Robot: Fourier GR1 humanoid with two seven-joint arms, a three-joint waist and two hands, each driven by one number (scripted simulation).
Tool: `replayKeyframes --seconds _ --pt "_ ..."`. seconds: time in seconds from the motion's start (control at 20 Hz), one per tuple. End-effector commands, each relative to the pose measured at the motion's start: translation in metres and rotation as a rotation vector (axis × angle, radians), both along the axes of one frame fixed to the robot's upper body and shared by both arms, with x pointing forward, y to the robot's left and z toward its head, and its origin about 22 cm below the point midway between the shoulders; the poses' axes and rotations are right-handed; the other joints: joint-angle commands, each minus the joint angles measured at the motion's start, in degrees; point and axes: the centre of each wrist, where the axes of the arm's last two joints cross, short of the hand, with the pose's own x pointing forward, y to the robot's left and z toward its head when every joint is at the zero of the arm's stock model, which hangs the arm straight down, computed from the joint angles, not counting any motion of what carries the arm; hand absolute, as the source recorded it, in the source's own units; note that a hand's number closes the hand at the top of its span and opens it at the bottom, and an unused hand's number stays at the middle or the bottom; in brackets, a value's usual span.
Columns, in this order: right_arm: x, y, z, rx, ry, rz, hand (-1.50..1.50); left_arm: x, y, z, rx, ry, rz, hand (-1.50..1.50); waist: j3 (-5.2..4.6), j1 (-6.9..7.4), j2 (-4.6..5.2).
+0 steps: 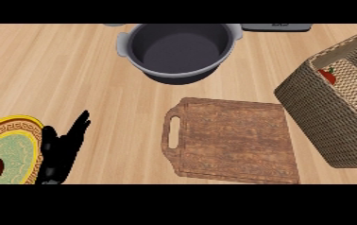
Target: Pick the bell pepper from the cutting board and place it in the basket
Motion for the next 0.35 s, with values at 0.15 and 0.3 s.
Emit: replayKeyframes --seconds 0.15,0.3 --pt "-0.037 -0.044 0.025 0.122 -0.022 -0.12 -1.5 -0.001 0.0 -0.015 -0.008 0.097 0.012 0.0 -0.35 -0.25 0.66" --pt "-0.061 -0.06 0.014 0.124 -0.007 -0.146 -1.5 0.001 0.002 -0.01 -0.007 0.092 0.013 0.0 -0.21 -0.02 0.84"
